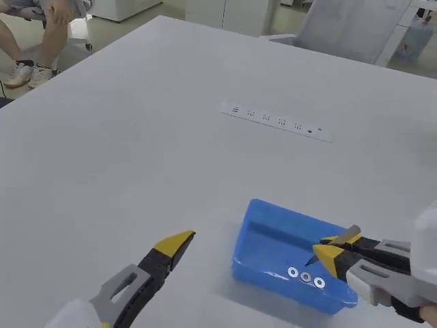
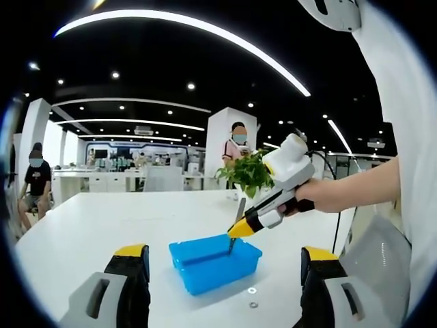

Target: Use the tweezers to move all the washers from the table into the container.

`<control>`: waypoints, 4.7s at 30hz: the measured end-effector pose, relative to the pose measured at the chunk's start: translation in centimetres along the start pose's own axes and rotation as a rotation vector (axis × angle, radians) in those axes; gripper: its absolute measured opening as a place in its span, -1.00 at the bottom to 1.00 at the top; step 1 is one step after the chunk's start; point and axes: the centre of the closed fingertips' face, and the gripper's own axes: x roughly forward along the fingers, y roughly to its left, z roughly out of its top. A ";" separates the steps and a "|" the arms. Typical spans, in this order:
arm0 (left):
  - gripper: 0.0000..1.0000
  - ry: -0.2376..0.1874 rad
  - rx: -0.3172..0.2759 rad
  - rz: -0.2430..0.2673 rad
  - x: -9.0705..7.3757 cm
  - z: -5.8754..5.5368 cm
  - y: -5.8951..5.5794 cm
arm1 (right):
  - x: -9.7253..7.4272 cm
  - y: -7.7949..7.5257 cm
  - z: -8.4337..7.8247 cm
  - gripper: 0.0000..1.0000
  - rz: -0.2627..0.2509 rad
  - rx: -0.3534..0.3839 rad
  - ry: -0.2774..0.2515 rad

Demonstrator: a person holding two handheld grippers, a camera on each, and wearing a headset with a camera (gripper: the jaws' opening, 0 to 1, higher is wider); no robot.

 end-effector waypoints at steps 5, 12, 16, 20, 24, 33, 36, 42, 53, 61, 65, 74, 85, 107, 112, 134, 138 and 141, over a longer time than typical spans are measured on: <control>0.87 0.007 0.000 -0.004 0.0 -0.2 0.0 | -0.8 1.9 -0.1 -0.93 0.034 -0.011 -0.010; 0.88 0.010 0.000 -0.010 0.0 -0.3 -0.1 | -1.1 2.7 -1.2 -0.92 0.058 0.080 -0.046; 0.87 0.018 0.003 -0.011 0.0 -0.5 -0.2 | -1.4 2.3 -1.5 -0.93 0.054 0.090 -0.039; 0.87 0.016 0.002 -0.013 0.0 -0.4 -0.2 | -1.6 2.6 -1.8 -0.93 0.061 0.067 -0.022; 0.87 0.020 0.003 -0.013 0.0 -0.5 -0.3 | -1.5 3.2 -2.5 -0.93 0.080 0.053 0.005; 0.87 0.026 0.002 -0.014 0.0 -0.6 -0.4 | -0.9 4.0 -4.7 -0.93 0.103 0.026 0.085; 0.87 0.027 0.003 -0.016 0.1 -0.6 -0.4 | -0.8 3.9 -5.2 -0.93 0.105 0.032 0.097; 0.87 0.029 0.002 -0.018 0.1 -0.6 -0.5 | -0.4 4.0 -6.2 -0.92 0.110 0.039 0.126; 0.86 0.036 0.002 -0.013 0.1 -0.7 -0.4 | 0.1 4.1 -6.9 -0.92 0.119 0.026 0.154; 0.85 0.046 0.004 -0.015 0.1 -0.9 -0.4 | 0.6 4.1 -6.9 -0.92 0.118 0.001 0.164; 0.85 0.048 0.003 -0.016 0.1 -0.9 -0.3 | 0.8 4.1 -6.6 -0.92 0.118 -0.008 0.161; 0.84 0.048 0.004 -0.019 0.2 -0.9 -0.3 | 1.0 4.3 -6.9 -0.92 0.126 -0.025 0.174; 0.83 0.050 0.007 -0.017 0.1 -0.9 -0.3 | 0.9 5.1 -7.0 -0.95 0.146 -0.174 0.172; 0.81 0.055 0.011 -0.017 0.0 -1.0 -0.4 | 1.1 4.8 -6.8 -0.93 0.174 -0.049 0.115; 0.80 0.058 0.008 -0.017 0.0 -1.1 -0.4 | 1.0 4.6 -6.9 -0.93 0.181 -0.037 0.116; 0.78 0.060 0.001 -0.014 0.1 -1.2 -0.3 | 0.6 4.2 -4.7 -0.93 0.138 -0.008 0.071; 0.78 0.064 0.000 -0.014 0.1 -1.3 -0.3 | 0.2 4.3 -3.7 -0.93 0.139 -0.017 0.057; 0.78 0.064 0.001 -0.015 0.1 -1.2 -0.3 | -0.1 4.4 -3.0 -0.93 0.138 -0.018 0.042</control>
